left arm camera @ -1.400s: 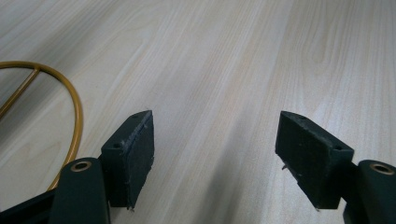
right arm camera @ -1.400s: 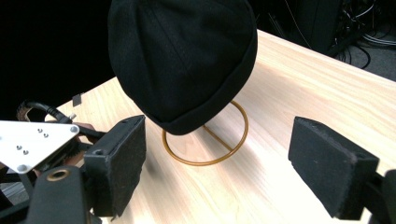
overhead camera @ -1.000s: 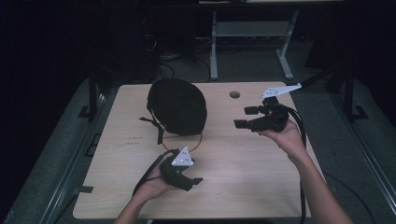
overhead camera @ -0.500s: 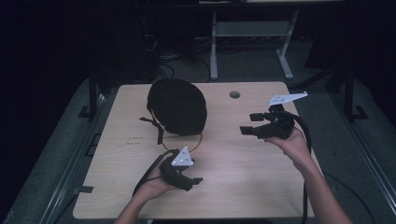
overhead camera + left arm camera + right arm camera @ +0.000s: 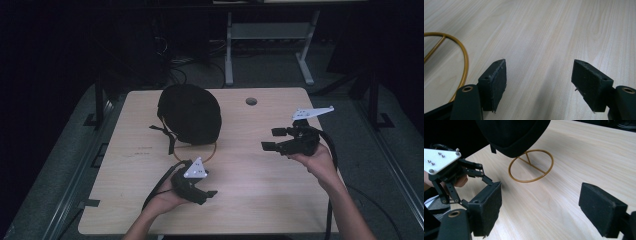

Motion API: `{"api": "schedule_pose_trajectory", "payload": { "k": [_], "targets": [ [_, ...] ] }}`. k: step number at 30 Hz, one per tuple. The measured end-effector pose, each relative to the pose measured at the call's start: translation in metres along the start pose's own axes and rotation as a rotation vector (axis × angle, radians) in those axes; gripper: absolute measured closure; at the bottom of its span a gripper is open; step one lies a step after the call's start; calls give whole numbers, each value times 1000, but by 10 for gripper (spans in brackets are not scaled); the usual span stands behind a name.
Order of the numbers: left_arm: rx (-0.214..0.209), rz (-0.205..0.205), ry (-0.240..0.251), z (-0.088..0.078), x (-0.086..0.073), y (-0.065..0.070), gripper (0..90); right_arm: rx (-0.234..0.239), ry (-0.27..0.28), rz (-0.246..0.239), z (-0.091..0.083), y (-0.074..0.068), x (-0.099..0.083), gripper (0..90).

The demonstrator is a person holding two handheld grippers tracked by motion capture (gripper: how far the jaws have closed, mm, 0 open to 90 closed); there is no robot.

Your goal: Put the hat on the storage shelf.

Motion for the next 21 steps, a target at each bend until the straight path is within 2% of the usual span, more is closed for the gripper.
{"api": "schedule_pose_trajectory", "payload": {
  "k": [21],
  "targets": [
    [8,-8,11,-2,-1,-1,281,-5,-12,32,-8,3,-29,182]
  ]
}}
Point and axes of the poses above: each handheld gripper's, and its own axes: z roughly forward along the jaws, x roughly out of its top, y roughly to its right, the point moved 1 cm from there along z, roughly forward along the jaws, and after that the axes turned 5 degrees about -x, right-handed, at the moved point
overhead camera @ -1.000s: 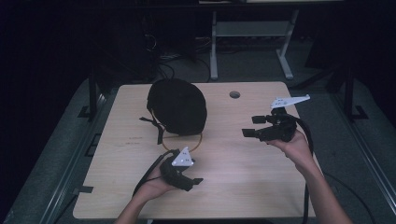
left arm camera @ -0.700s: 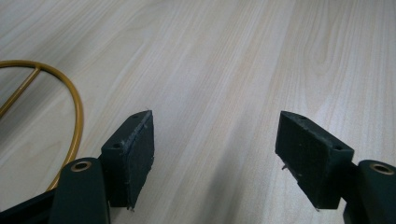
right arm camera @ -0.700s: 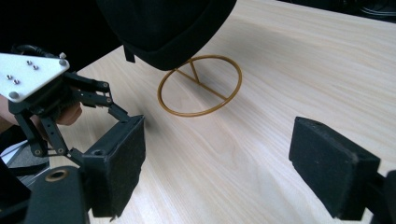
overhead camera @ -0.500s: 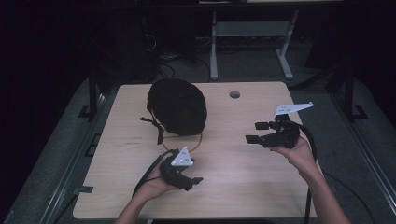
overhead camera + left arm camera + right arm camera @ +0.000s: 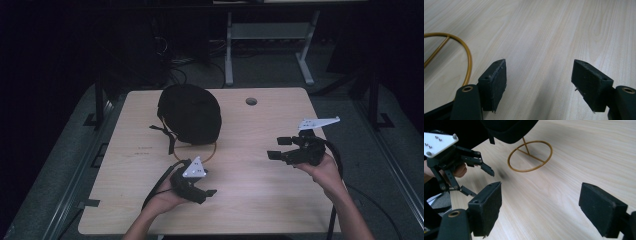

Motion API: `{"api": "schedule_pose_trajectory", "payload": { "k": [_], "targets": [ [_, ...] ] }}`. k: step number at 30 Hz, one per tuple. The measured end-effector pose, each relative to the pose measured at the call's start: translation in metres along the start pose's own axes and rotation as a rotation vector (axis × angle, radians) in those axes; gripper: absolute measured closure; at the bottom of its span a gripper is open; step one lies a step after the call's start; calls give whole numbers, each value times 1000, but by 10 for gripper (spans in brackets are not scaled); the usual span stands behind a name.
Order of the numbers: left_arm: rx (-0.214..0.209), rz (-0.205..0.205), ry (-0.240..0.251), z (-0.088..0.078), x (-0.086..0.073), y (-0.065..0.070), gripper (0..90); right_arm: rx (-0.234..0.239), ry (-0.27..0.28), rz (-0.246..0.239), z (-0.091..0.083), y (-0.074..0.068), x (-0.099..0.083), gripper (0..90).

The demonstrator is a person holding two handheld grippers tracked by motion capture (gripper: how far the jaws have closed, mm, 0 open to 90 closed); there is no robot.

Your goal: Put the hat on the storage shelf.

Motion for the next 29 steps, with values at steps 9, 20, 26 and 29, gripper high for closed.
{"api": "schedule_pose_trajectory", "payload": {
  "k": [9,20,26,29],
  "targets": [
    [1,8,-3,1,0,0,281,-5,-6,15,-5,4,-12,181],
    [-6,3,-11,1,-1,1,281,-18,-25,35,-12,5,-31,178],
    [-7,1,-7,2,-1,1,281,-31,-20,25,-18,1,-39,171],
    [-9,7,-13,3,0,2,281,-32,-17,24,-21,-1,-48,169]
  ]
}}
Point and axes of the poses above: each handheld gripper's, and its own axes: z roughly forward along the jaws, x roughly out of its top, y roughly to its right, the point moved 1 cm from there along z, roughly forward along the jaws, and after that the axes turned 5 degrees about -x, right-handed, at the moved point
